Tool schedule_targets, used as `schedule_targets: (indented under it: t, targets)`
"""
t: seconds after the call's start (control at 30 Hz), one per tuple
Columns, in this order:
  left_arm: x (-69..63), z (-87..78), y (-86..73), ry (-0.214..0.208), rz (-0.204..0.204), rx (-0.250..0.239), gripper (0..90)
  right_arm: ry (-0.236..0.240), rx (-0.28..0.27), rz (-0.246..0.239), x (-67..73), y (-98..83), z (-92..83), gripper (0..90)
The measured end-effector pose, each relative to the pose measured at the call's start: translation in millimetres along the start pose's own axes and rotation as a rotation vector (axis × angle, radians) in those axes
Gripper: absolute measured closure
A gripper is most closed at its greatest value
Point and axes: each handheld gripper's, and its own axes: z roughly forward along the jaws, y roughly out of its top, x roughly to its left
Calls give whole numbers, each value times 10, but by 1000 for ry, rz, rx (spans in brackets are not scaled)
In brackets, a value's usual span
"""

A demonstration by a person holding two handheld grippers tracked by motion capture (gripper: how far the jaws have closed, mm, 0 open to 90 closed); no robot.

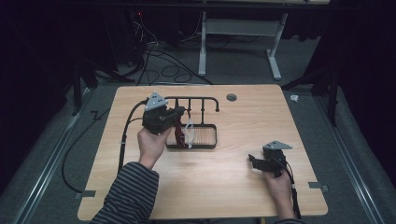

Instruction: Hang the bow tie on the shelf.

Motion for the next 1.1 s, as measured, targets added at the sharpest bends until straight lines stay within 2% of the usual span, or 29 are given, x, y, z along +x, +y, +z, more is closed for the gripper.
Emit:
schedule_targets:
  t: [0.43,0.57,1.1]
  targets:
    - [3,194,80,6,5,19,893,1,0,-4,-2,-1,0,307]
    - [20,249,74,10,-6,19,893,1,0,-4,-2,-1,-1,307]
    - [117,364,42,65,-24,30,893,2,0,-4,-2,-2,-2,307]
